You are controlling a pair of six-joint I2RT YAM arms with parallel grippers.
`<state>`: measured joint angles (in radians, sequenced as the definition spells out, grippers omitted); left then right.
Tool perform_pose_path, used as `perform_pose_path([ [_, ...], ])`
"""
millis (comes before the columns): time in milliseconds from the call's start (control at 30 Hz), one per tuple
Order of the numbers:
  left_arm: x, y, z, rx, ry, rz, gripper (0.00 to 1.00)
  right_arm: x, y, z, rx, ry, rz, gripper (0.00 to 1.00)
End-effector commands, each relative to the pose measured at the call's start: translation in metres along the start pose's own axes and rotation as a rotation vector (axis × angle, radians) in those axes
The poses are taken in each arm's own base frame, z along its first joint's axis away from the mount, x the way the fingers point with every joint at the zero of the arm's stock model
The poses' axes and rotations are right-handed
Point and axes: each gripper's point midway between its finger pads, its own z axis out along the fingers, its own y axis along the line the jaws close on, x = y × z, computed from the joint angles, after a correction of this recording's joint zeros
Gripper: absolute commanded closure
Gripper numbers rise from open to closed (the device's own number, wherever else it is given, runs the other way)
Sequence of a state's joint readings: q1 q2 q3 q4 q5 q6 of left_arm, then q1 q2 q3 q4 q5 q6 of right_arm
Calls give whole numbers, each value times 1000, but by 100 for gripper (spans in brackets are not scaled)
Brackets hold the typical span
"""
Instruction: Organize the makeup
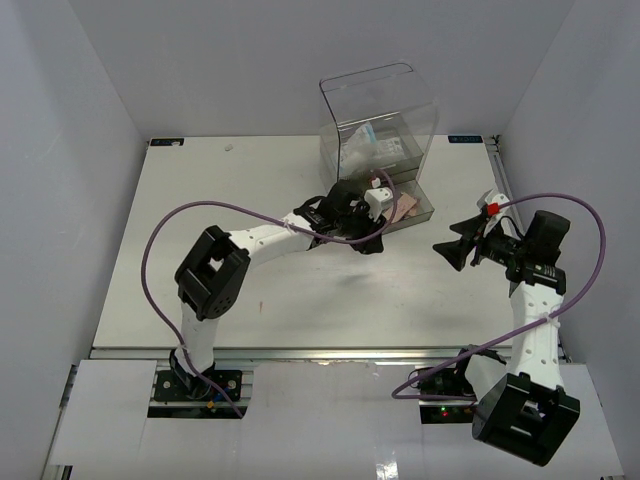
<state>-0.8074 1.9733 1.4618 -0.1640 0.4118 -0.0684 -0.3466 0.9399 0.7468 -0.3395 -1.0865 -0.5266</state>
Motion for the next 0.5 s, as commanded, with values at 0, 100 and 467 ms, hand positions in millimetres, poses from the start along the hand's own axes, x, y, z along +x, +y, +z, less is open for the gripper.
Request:
perform_pose_path([
  [0, -7, -14, 20, 52, -7, 37, 65, -11, 13, -2, -61, -65, -151, 28],
  [100, 0, -2, 41, 17, 21, 51, 71, -12, 15, -3, -62, -72, -177, 33],
  [467, -3, 40, 87, -172, 39, 176, 76, -13, 13, -4, -53, -73, -177, 38],
])
